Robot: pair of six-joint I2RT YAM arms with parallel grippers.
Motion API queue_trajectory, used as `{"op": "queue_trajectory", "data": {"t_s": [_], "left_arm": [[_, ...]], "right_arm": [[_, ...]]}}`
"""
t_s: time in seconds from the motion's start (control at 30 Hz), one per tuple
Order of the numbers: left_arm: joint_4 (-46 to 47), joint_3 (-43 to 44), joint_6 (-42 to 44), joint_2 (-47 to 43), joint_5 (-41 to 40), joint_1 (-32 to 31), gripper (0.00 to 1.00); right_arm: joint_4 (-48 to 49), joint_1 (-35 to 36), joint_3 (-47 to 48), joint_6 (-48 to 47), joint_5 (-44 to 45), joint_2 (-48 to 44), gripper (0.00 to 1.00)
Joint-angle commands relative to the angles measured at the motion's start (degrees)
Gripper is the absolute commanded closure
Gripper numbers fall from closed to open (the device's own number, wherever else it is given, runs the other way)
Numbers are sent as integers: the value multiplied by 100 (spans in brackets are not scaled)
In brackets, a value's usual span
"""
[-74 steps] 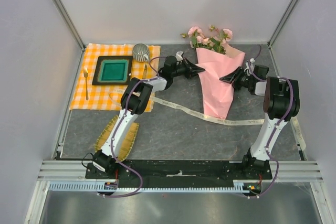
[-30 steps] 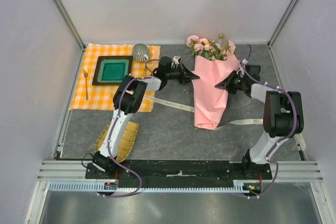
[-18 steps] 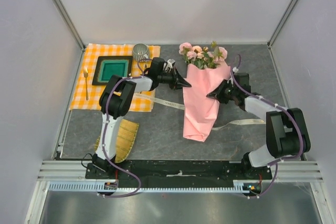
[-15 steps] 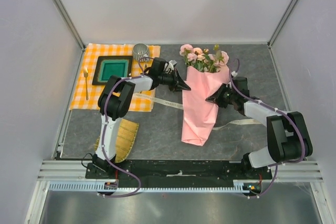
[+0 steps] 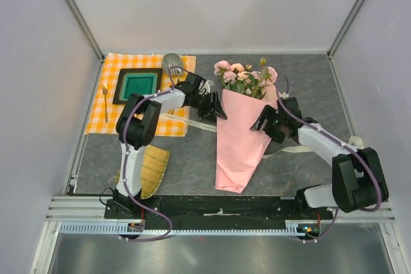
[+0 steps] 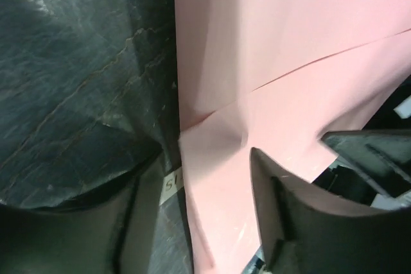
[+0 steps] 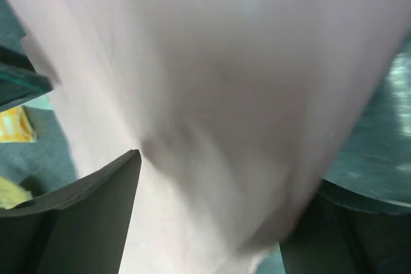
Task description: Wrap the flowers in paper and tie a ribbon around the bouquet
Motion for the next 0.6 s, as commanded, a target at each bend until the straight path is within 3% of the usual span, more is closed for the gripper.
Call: {"op": "queue_trajectory", "data": {"t_s": [0.0,0.07,0.1,0.2,0.33,0.43,0.57], "left_arm": [[-653,339,691,-554,-673,46,30],[-890,463,788,-711,-814,55,11],[-1056,472,780,-817,-902,55,7],[-1444,228,684,-1438,-1559,64,5],[-1182,-993,-80,-2757,-2632,536,5],[-1093,-1698,-722,-3312,-2660,1229,4],[-1549,-1726,-1135,-3157,-2791,1821,3]], "right_arm": [[-1796,-488,626,-568,800,-762,8],[-2447,-1111,758,-674,905,-1219,2],[-2649,-1366,810,-779,1106,-1447,2],[-3046,-2316,785,-641,1816,-1659,2],[-3046,-3379,600,-36,2580,-1126,2],[-2776,-3539,722,213,3363,-422,2],[-2335,-3539,916,301,3840,299,2]]}}
